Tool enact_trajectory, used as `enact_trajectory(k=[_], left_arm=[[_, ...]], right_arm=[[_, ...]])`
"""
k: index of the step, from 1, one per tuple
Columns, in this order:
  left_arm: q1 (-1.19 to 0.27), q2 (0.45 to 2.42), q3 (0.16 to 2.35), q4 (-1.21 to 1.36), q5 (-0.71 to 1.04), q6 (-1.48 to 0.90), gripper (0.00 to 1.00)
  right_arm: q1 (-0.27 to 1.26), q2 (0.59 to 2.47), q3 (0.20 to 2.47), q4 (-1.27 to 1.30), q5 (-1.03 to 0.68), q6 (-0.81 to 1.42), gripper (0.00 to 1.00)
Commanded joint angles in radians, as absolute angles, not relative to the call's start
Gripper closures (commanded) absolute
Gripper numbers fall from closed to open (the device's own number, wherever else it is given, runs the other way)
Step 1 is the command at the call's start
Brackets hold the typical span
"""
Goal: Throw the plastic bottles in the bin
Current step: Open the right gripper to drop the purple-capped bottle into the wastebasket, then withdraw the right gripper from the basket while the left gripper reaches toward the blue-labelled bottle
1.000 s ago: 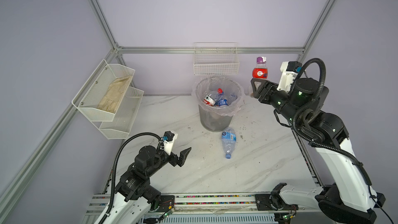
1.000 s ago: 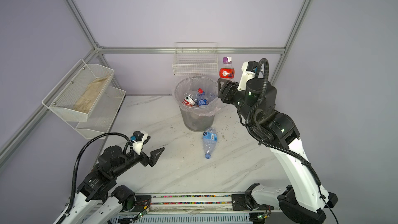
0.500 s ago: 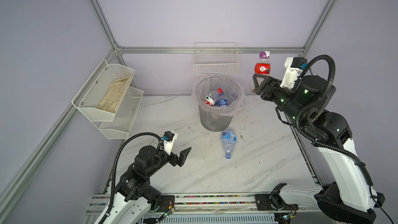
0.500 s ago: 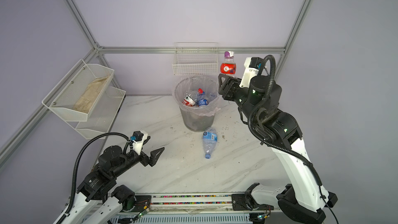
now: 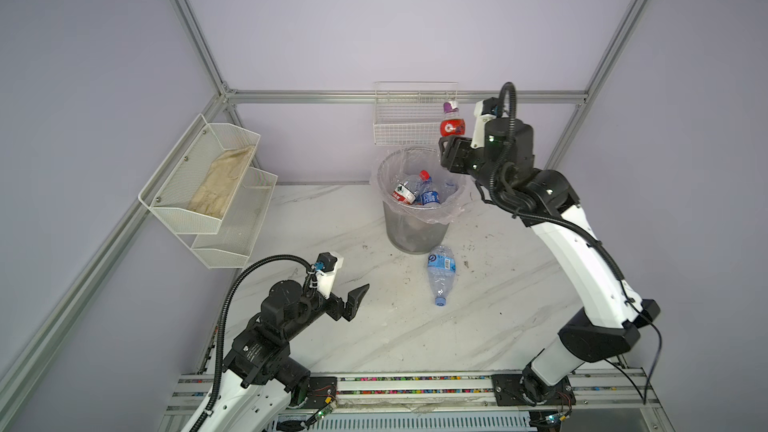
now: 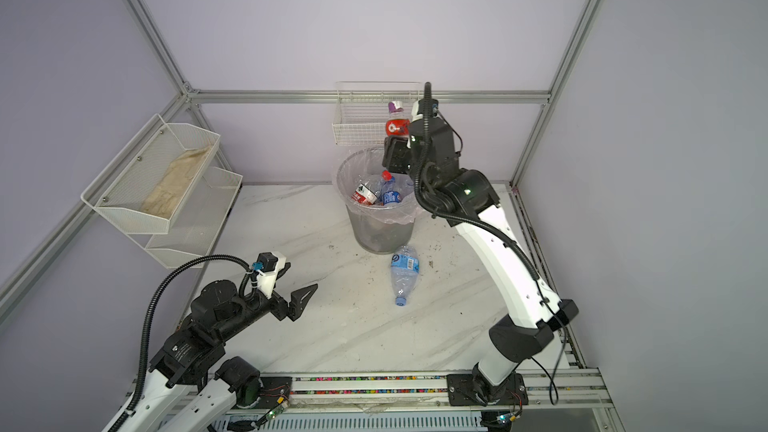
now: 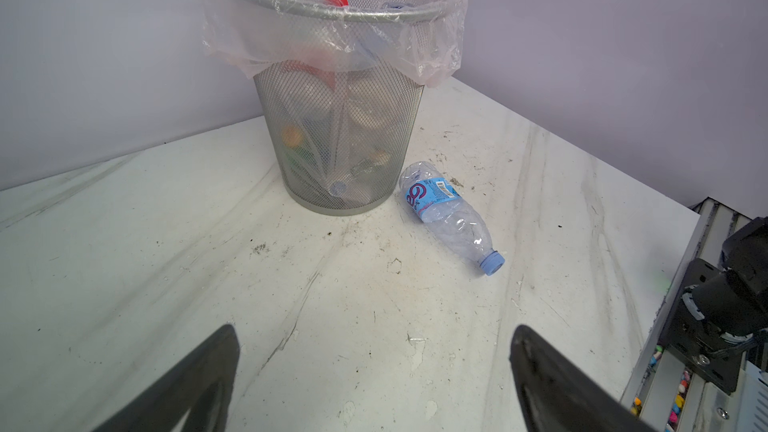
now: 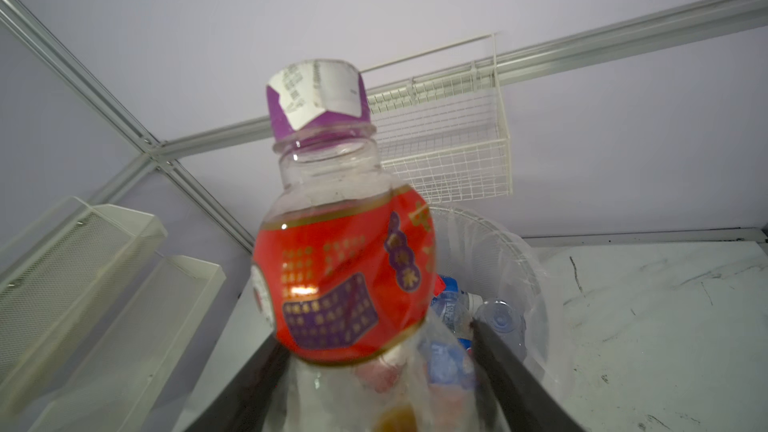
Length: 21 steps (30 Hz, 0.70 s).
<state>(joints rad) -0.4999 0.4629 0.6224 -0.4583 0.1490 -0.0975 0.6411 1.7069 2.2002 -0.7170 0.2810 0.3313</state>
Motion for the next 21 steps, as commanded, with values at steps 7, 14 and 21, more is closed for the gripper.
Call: enact_trajectory(k=[7, 14, 21], left_arm=[[-0.503, 0.471, 0.606, -0.441, 0.152, -0.123, 0.00], [-0.502, 0.474, 0.606, -0.443, 0.150, -0.126, 0.00], [-0.504, 0.510, 0.612, -0.431, 0.190, -0.150, 0.00]], right_arm=[[0.637, 1.752, 2.325, -0.832, 0.394, 0.299, 0.02], [0.640, 1.606, 2.164, -0.798, 0.391, 0.305, 0.02], [0.640, 1.523, 2.063, -0.801, 0.385, 0.318, 0.02]])
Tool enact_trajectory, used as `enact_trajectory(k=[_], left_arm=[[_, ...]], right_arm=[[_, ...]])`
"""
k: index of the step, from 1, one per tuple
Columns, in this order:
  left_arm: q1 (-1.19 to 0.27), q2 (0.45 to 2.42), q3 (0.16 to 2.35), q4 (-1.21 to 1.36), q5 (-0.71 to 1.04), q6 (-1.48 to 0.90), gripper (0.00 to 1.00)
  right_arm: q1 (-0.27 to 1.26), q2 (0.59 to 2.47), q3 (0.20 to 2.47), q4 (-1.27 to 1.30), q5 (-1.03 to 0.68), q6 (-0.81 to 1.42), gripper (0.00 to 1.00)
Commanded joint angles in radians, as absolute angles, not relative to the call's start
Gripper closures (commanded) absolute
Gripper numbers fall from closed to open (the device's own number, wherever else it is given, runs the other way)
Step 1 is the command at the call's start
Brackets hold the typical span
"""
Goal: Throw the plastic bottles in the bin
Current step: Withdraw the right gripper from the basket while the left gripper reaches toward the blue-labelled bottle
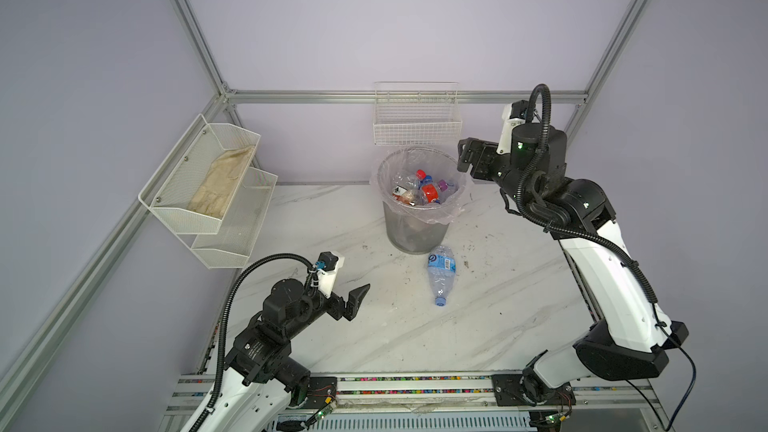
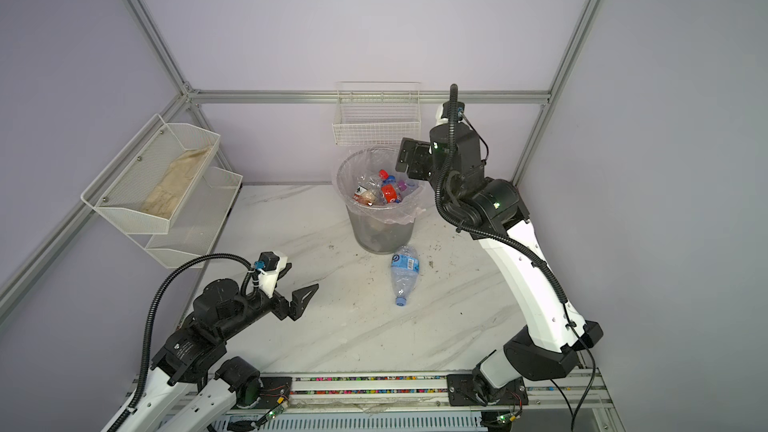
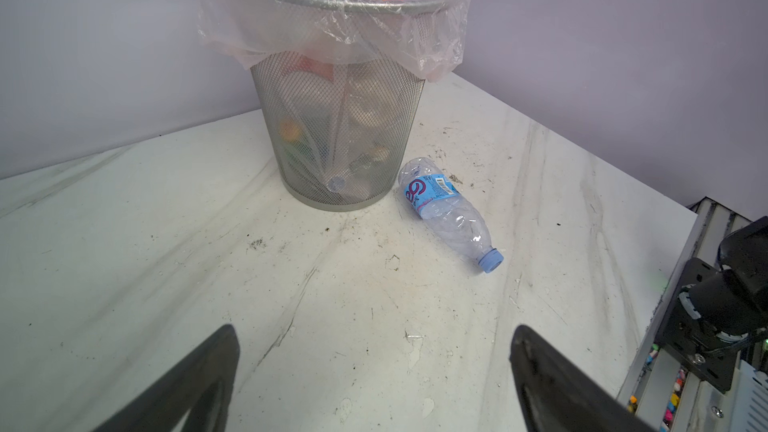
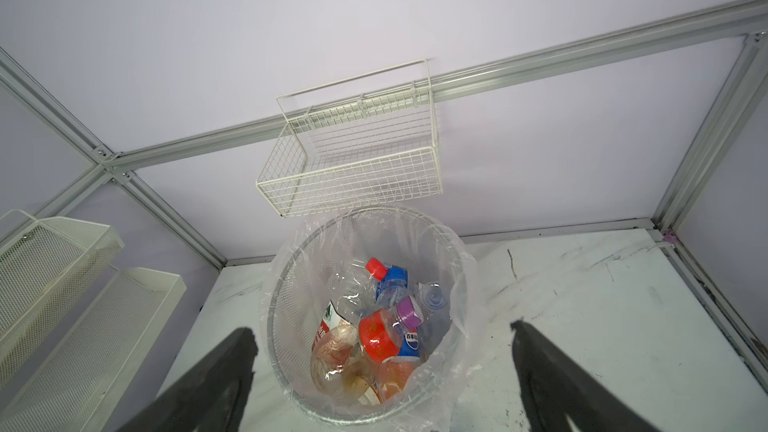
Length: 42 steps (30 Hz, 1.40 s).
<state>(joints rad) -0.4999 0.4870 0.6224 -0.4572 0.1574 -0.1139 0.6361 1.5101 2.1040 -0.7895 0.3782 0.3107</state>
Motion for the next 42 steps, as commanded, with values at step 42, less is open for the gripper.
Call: enact_trajectory(k=[42], left_arm=[[-0.806, 1.599, 0.859, 0.206, 0.114, -0.545, 0.00]], right_arm=[[0.451, 1.222, 1.460, -0.776, 0.249, 0.457, 0.03]])
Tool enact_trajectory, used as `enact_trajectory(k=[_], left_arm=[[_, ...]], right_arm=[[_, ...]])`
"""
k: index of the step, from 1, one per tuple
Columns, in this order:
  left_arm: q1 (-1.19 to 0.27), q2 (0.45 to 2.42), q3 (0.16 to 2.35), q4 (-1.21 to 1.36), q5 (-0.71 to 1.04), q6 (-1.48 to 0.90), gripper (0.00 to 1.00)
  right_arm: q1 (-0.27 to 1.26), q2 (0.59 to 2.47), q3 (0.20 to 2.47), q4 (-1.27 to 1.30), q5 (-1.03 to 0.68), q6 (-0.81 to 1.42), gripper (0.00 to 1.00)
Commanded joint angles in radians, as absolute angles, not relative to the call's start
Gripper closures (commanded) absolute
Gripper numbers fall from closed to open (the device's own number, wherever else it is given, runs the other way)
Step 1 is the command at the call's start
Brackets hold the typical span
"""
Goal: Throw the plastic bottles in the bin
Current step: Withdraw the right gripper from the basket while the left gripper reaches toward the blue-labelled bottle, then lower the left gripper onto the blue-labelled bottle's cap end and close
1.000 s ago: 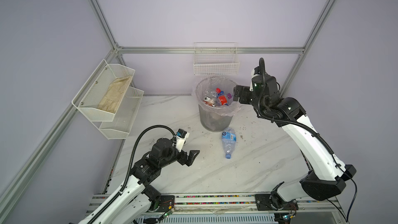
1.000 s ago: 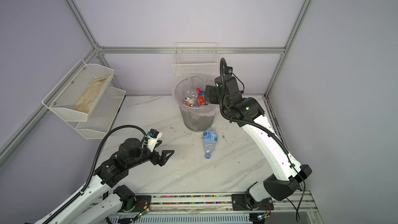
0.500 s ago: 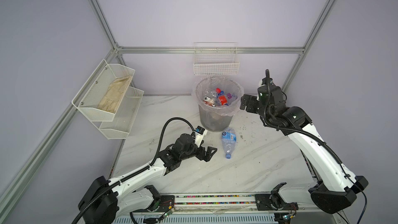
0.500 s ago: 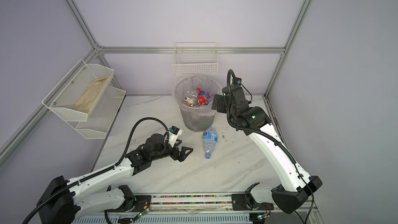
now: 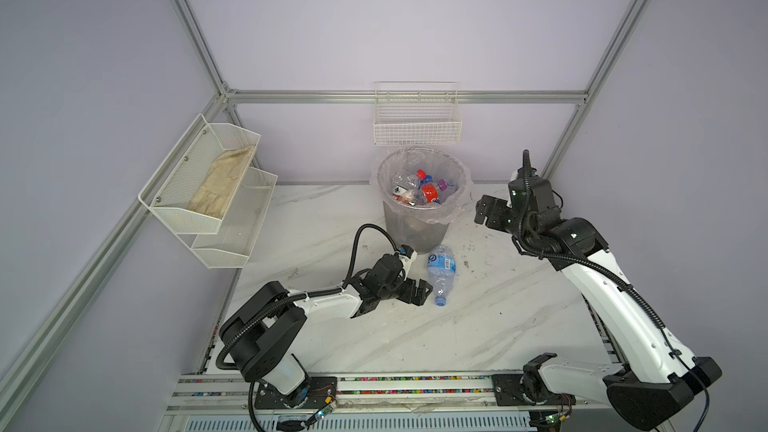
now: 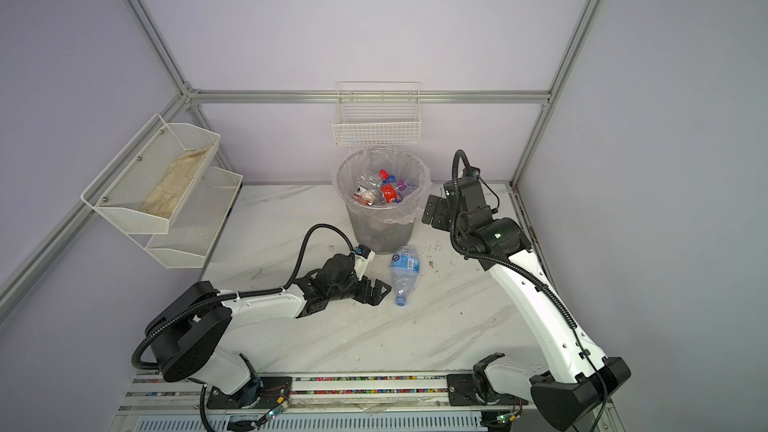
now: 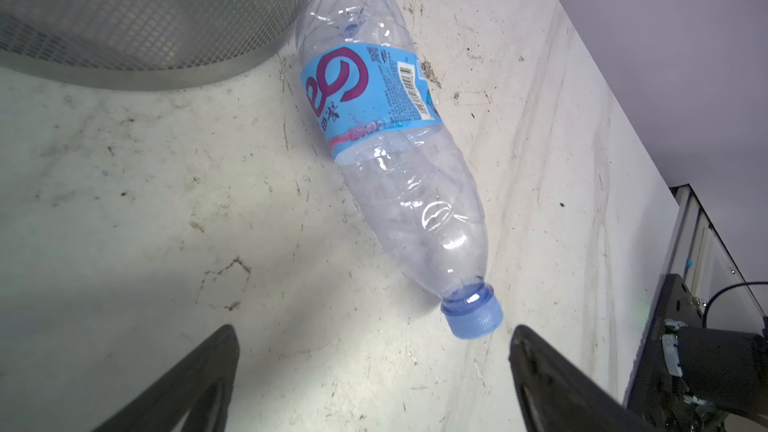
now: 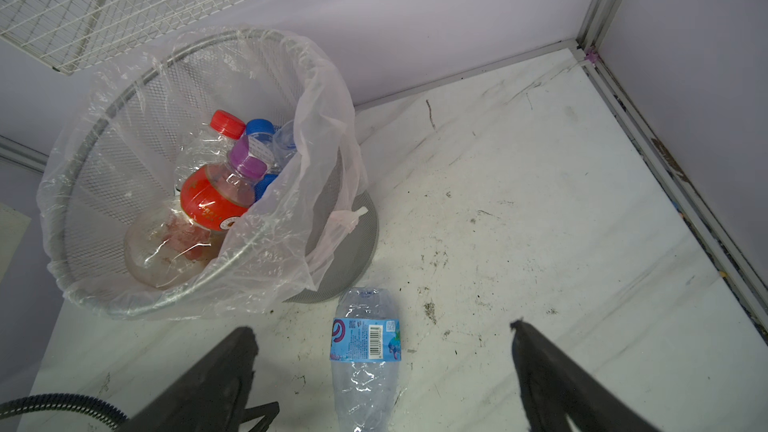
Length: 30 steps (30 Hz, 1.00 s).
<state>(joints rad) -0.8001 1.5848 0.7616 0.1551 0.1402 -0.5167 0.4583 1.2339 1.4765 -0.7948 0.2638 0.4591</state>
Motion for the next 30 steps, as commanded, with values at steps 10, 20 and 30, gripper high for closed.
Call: enact_trajectory(k=[10, 20, 30], left_arm=[[-0.808, 1.687, 0.912, 0.176, 0.093, -0.555, 0.03], [-0.817, 1.743, 0.962, 0.180, 0.116, -0.566, 0.03], [-0.837, 1.812, 1.002, 0.272, 0.146, -0.630, 0.04]], right_arm=[[0.441, 1.211, 1.439, -0.767, 0.235, 0.453, 0.03], [0.435, 1.210, 1.426, -0.751, 0.219, 0.451, 0.03], [0.428, 1.190, 1.390, -0.737, 0.212, 0.450, 0.03]])
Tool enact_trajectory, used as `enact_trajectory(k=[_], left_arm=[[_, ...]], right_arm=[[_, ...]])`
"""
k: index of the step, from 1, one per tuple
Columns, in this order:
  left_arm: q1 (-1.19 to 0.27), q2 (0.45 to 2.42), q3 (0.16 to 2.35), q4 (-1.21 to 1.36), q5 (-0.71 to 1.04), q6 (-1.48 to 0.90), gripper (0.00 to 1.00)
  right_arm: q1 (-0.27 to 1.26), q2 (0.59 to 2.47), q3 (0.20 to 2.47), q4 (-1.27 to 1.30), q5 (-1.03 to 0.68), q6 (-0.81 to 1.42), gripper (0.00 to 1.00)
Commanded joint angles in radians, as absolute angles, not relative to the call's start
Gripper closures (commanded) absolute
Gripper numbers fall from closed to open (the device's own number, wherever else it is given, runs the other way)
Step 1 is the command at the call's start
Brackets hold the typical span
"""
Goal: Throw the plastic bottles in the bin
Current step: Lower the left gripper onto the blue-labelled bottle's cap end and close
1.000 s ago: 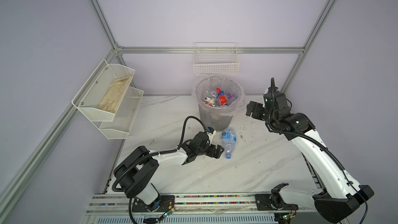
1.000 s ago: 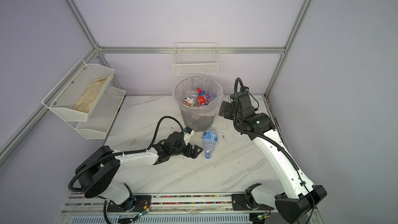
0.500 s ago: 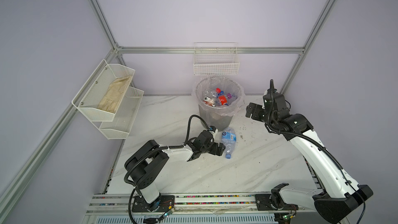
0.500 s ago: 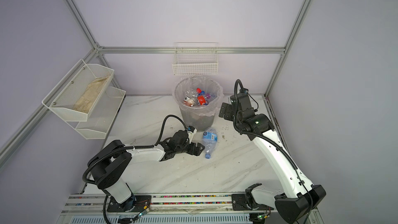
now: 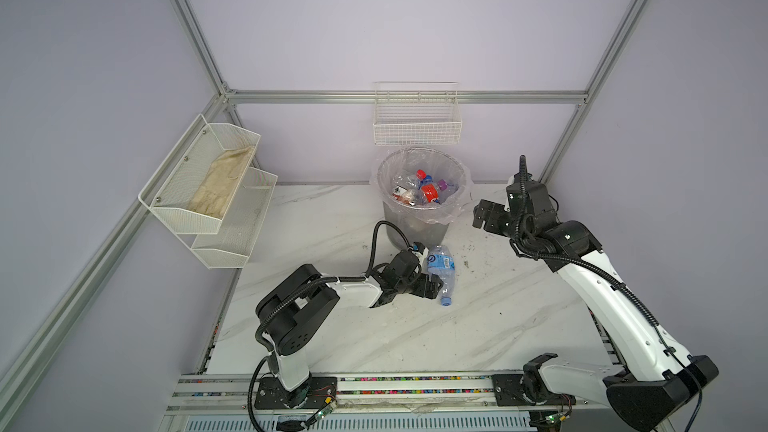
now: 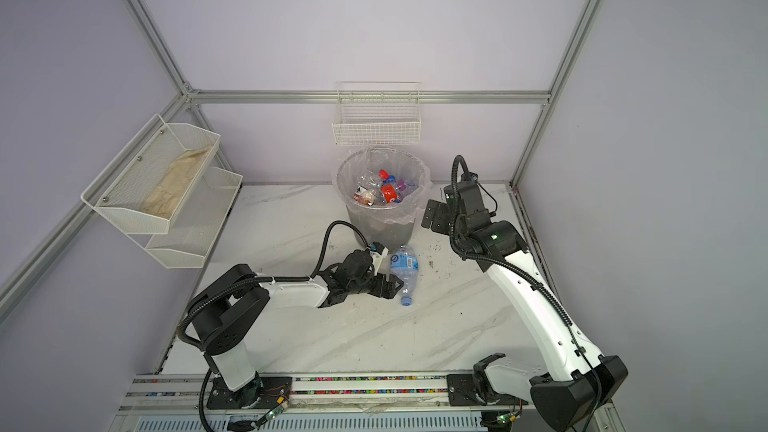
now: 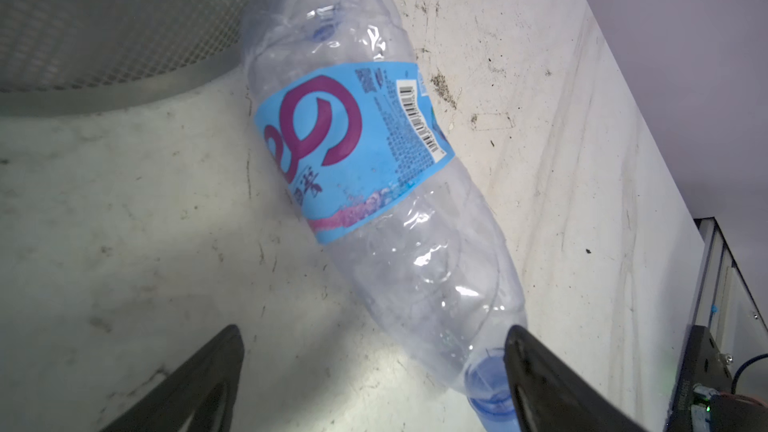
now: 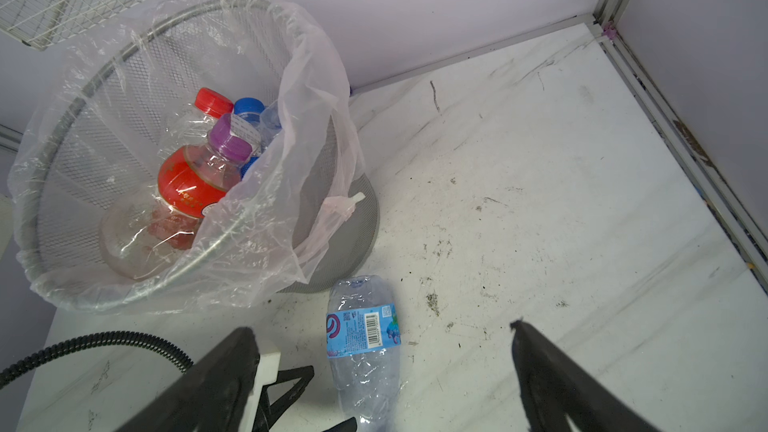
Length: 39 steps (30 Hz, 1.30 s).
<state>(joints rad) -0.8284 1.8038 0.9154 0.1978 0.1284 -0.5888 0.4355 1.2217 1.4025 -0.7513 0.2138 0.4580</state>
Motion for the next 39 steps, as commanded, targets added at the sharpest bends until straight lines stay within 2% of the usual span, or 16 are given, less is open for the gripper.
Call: enact_trajectory(k=[1, 19, 29, 33, 37, 39], left_arm=[[-0.836, 1.817, 1.003, 0.287, 0.149, -0.640, 0.04], [-0.846, 1.920, 1.075, 0.418, 0.173, -0.761, 0.06], [-0.867, 1.997, 1.156, 0.342, 0.124, -0.768, 0.14], [-0.885, 2.009, 1.188, 0.267, 0.075, -0.746, 0.24], [-0.890, 2.007, 1.193, 0.236, 0.050, -0.734, 0.48], [-0.894, 2.003, 1.191, 0.222, 0.041, -0.729, 0.57]], right_arm=[[0.427, 1.186, 1.383, -0.736, 0.212, 0.451, 0.03], [0.420, 1.139, 1.289, -0.709, 0.178, 0.477, 0.03], [0.416, 1.117, 1.279, -0.709, 0.184, 0.474, 0.03], [0.415, 1.111, 1.281, -0.712, 0.187, 0.474, 0.03], [0.413, 1.103, 1.278, -0.711, 0.190, 0.473, 0.03], [0.413, 1.099, 1.279, -0.713, 0.192, 0.472, 0.03]])
